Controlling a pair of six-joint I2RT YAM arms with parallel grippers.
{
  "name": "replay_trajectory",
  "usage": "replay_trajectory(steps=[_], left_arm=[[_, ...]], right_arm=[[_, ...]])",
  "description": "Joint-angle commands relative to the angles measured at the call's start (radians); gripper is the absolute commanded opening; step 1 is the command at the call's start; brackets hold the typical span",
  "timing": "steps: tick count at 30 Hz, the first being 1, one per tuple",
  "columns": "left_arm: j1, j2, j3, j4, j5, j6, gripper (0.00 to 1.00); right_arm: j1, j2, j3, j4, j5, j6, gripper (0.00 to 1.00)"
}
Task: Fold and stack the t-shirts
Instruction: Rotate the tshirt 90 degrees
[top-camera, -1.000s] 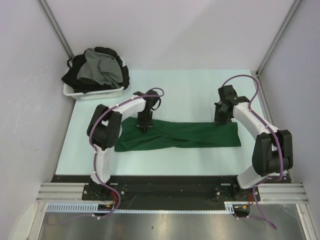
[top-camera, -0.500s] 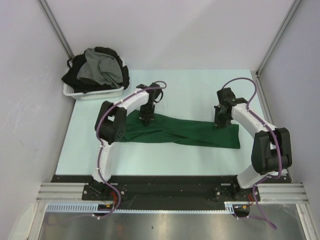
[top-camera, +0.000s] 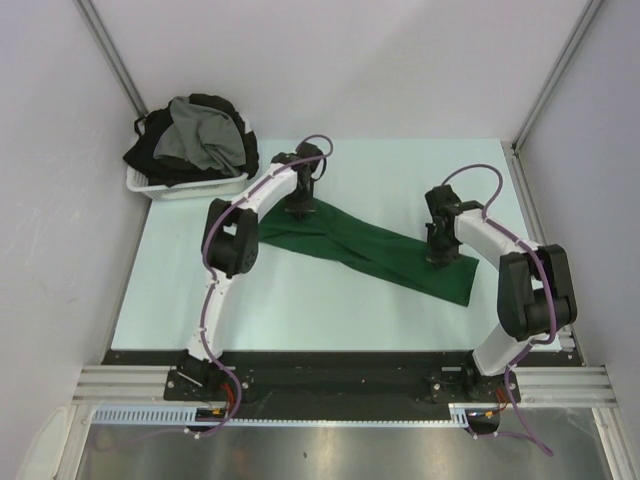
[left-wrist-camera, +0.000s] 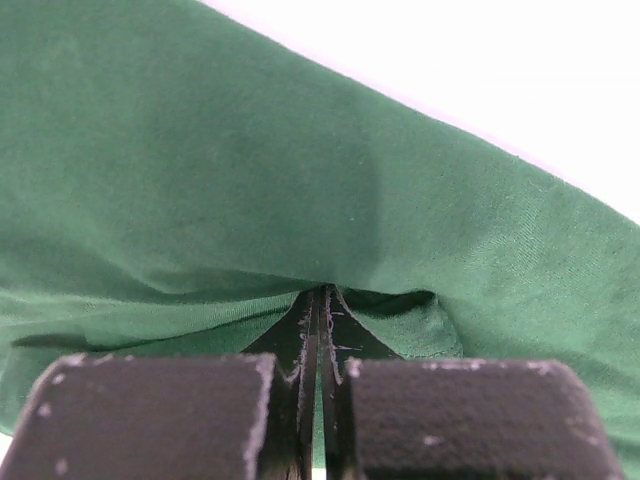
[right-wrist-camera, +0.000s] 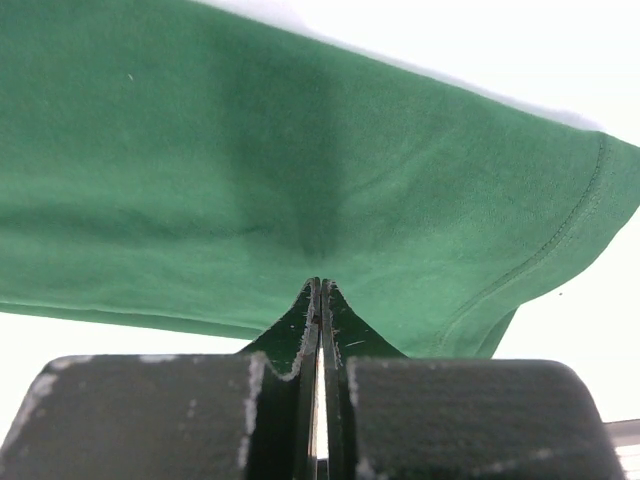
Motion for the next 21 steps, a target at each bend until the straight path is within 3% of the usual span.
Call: replay_trajectory(steps=[1, 16, 21], left_arm=[[0.019, 0.032, 0.067, 0.071, -0.006, 0.032, 0.00], [0.019, -0.044, -0.018, 0.085, 0.023, 0.030, 0.00], [0.019, -0.068, -0.025, 0.073, 0.014, 0.052, 0.00]], right_arm=[[0.017, -0.008, -0.030, 0.001, 0.039, 0.025, 0.00], [0.188, -0.035, -0.155, 0.067, 0.048, 0.123, 0.00], [0.220, -0.066, -0.090, 0.050, 0.104, 0.120, 0.00]])
